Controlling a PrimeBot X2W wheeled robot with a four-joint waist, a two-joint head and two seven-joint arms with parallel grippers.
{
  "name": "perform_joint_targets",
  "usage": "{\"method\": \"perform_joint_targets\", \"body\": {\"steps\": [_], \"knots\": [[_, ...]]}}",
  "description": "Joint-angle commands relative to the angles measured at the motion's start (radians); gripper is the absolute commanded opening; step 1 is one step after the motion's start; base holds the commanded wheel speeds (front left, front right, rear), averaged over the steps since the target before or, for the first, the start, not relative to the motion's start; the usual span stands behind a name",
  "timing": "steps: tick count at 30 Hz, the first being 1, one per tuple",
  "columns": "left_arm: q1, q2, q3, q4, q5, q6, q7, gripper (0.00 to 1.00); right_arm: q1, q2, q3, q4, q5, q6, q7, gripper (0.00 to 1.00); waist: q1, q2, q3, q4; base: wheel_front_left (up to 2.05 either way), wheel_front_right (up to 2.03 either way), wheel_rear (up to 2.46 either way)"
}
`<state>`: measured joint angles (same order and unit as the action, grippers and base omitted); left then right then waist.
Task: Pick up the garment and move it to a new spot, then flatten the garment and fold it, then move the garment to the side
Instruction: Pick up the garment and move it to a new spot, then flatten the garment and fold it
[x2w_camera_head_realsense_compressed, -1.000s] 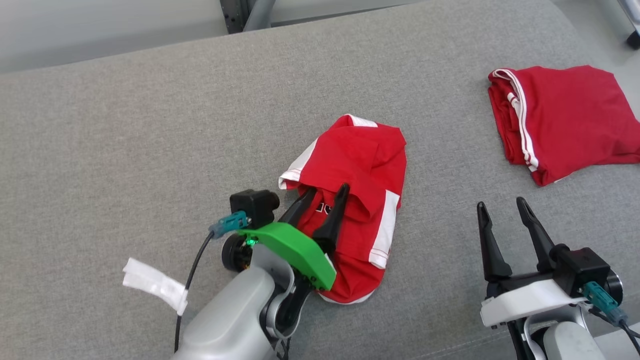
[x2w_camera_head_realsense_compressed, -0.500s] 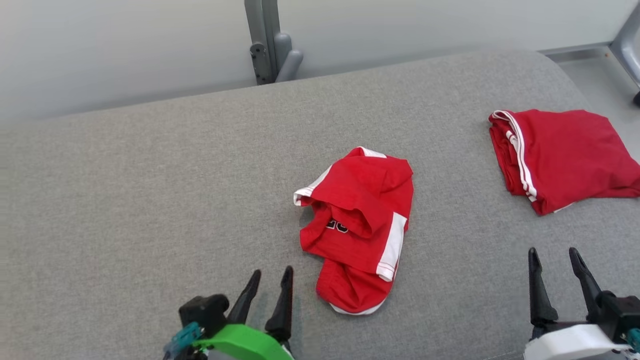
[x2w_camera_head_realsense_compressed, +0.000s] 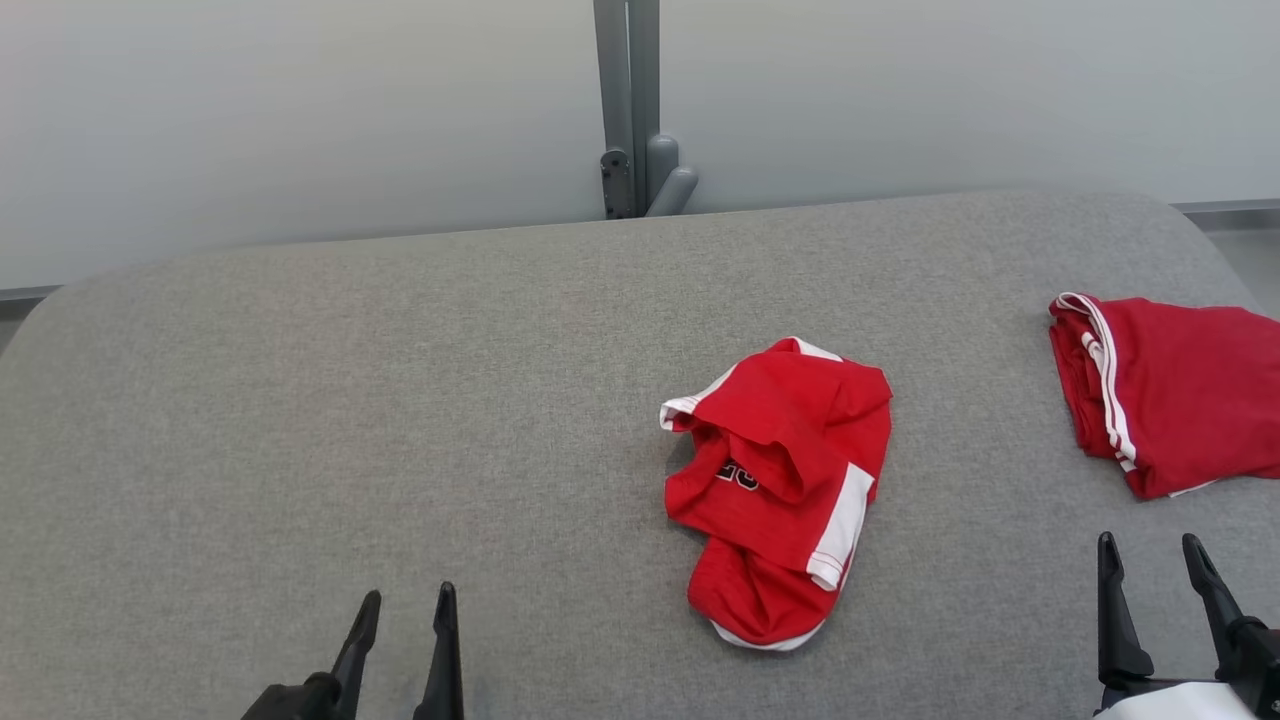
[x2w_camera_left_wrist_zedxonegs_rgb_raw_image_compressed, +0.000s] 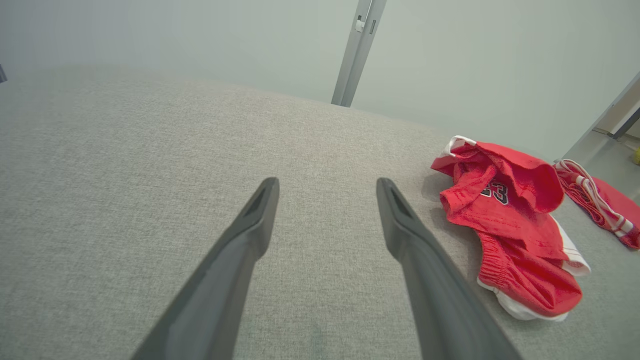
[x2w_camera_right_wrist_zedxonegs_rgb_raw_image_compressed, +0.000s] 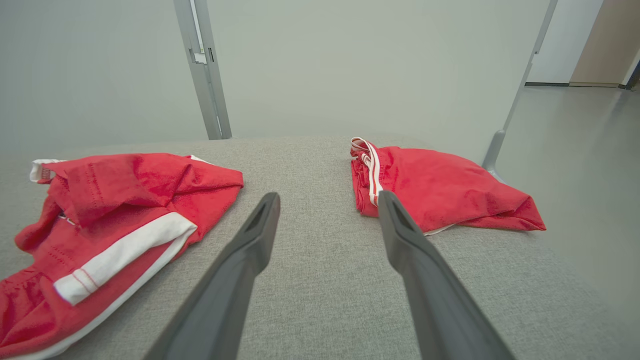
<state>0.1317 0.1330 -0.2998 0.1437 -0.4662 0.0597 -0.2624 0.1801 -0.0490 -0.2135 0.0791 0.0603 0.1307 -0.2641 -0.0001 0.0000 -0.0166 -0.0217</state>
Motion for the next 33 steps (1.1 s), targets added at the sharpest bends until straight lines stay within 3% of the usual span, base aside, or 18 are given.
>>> {"method": "perform_joint_targets", "body": {"steps": [1, 5, 13, 22, 33], "knots": [[0.02, -0.007, 0.024, -0.003, 0.031, -0.01, -0.003, 1.0, 0.009, -0.003, 0.002, -0.001, -0.004, 0.0, 0.0, 1.0, 0.0001, 0.0, -0.014, 0.016, 0.0, 0.0, 0.0], [0.059, -0.023, 0.114, -0.023, 0.131, -0.028, -0.003, 1.0, 0.003, -0.003, 0.017, 0.001, -0.009, 0.0, 0.0, 1.0, 0.0001, 0.0, -0.022, 0.03, 0.0, 0.0, 0.0], [0.091, -0.054, 0.192, -0.031, 0.201, -0.077, -0.003, 1.0, 0.0, -0.003, 0.027, 0.002, -0.013, 0.0, 0.0, 1.0, 0.0001, 0.0, -0.021, 0.052, 0.0, 0.0, 0.0], [0.069, -0.075, 0.242, -0.016, 0.241, -0.122, -0.003, 1.0, -0.009, -0.003, 0.041, 0.007, -0.015, 0.0, 0.0, 1.0, 0.0001, 0.0, -0.021, 0.069, 0.0, 0.0, 0.0], [0.075, -0.082, 0.257, -0.005, 0.25, -0.139, -0.003, 1.0, -0.002, -0.003, 0.049, 0.011, -0.014, 0.0, 0.0, 1.0, 0.0001, 0.0, -0.025, 0.071, 0.0, 0.0, 0.0]]}}
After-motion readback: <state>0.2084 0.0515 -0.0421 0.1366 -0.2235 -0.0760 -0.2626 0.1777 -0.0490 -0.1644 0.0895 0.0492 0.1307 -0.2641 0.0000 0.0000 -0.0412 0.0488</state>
